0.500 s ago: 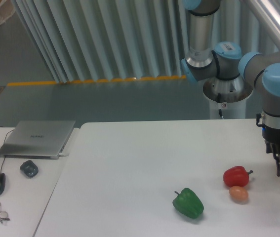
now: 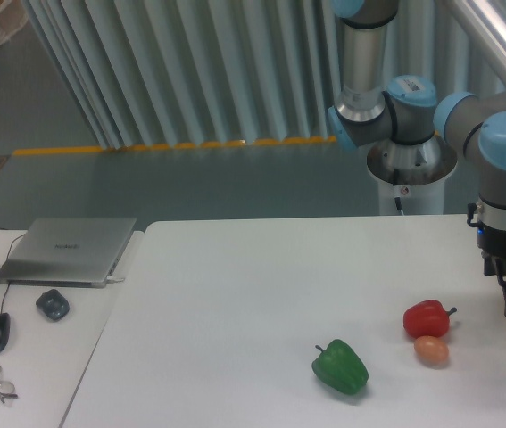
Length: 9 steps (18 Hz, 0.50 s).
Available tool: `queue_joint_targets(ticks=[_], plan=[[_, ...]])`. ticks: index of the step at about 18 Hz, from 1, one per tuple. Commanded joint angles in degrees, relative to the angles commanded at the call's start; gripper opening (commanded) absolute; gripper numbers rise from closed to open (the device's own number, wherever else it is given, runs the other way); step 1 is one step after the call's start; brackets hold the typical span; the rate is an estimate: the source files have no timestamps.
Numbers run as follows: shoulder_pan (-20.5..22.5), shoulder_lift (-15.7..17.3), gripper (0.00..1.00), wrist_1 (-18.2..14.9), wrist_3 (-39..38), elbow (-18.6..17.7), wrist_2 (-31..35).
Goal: Place the triangular bread on the table
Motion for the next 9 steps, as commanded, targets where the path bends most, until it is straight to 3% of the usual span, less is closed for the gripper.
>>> queue_joint_targets(ticks=[9], plan=[[-0.09,0.53,1.00,0.70,-1.23,-0.09,-0.17]])
